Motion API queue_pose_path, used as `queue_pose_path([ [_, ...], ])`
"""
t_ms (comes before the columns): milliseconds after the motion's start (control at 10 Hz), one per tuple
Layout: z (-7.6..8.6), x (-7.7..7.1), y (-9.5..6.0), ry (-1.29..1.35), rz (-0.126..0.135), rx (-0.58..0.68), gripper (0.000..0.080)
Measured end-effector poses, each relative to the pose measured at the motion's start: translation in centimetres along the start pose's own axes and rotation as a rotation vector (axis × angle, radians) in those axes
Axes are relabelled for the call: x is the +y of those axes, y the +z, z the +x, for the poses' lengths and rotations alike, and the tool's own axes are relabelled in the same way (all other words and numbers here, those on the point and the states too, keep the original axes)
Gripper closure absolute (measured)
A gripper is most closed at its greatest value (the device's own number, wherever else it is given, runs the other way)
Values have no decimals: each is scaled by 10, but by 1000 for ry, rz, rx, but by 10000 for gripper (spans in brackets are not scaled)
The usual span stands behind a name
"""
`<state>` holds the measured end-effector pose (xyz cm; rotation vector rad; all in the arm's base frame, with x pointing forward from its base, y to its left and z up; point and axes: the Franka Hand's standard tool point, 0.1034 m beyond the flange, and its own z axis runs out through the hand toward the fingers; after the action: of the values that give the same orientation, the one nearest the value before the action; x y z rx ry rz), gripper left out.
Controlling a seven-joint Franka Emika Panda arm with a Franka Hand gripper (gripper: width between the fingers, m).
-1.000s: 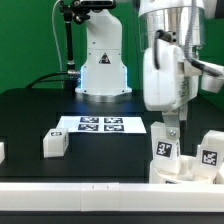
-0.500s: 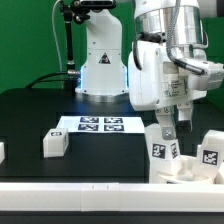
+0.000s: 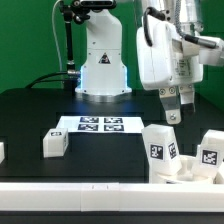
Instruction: Assemble stool
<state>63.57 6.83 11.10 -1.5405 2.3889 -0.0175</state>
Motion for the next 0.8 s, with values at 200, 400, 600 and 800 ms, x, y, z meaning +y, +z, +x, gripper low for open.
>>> queue_pose_path([
  [200, 1, 2, 1, -219, -10, 9, 150],
  [400, -1, 2, 1, -479, -53, 36, 150],
  [600, -6, 0, -2, -708, -73, 46, 150],
  [800, -5, 0, -1, -810, -75, 44, 150],
])
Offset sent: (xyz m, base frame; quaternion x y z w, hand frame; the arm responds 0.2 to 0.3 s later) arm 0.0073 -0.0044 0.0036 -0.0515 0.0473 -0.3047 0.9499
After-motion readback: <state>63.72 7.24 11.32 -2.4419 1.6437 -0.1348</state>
